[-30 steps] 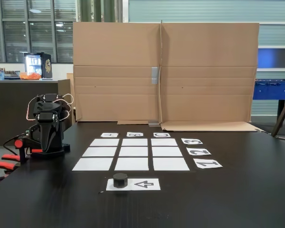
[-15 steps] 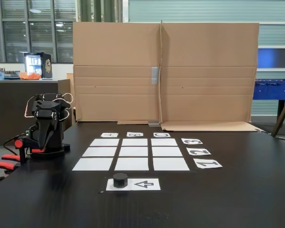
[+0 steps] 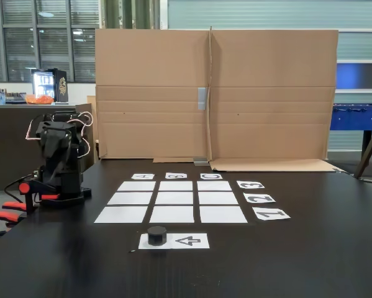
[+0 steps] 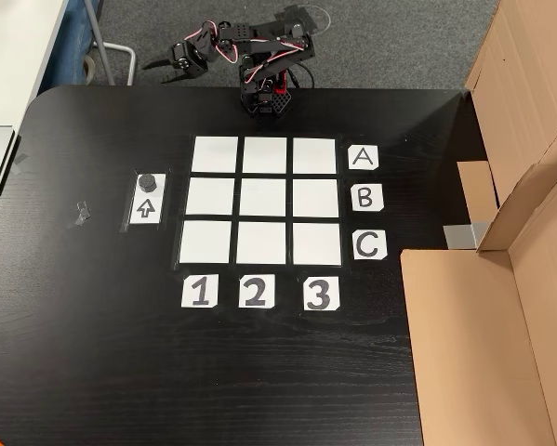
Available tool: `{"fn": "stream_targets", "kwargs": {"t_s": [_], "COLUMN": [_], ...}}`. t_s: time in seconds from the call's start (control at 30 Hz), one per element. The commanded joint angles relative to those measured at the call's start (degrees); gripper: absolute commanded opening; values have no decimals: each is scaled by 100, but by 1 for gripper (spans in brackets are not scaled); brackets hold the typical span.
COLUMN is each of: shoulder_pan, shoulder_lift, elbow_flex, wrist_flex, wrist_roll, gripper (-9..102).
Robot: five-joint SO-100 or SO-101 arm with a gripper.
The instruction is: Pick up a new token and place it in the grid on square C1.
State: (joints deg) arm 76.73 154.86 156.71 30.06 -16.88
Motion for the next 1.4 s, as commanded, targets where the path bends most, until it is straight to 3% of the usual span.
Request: {"fn": "stream_targets", "kwargs": {"t_s": [0.0, 0.07, 0.43, 0.7, 1.0, 1.23, 1.37], "shoulder_pan": [-272, -404, -976, -1169, -1485, -1758, -1969], "shoulder_lift": [-501, -782, -1995, -2918, -3700, -4386, -4816], "elbow_flex": [-545, -677, -853, -1072, -1758, -2856, -3155], "wrist_flex": [-158, -272, -1688, -2593, -2496, -1310, -1063], "wrist_roll": [-536, -773, -2558, -3146, -2971, -2347, -2338], "gripper": [34, 40, 48, 56, 57, 59, 63]}}
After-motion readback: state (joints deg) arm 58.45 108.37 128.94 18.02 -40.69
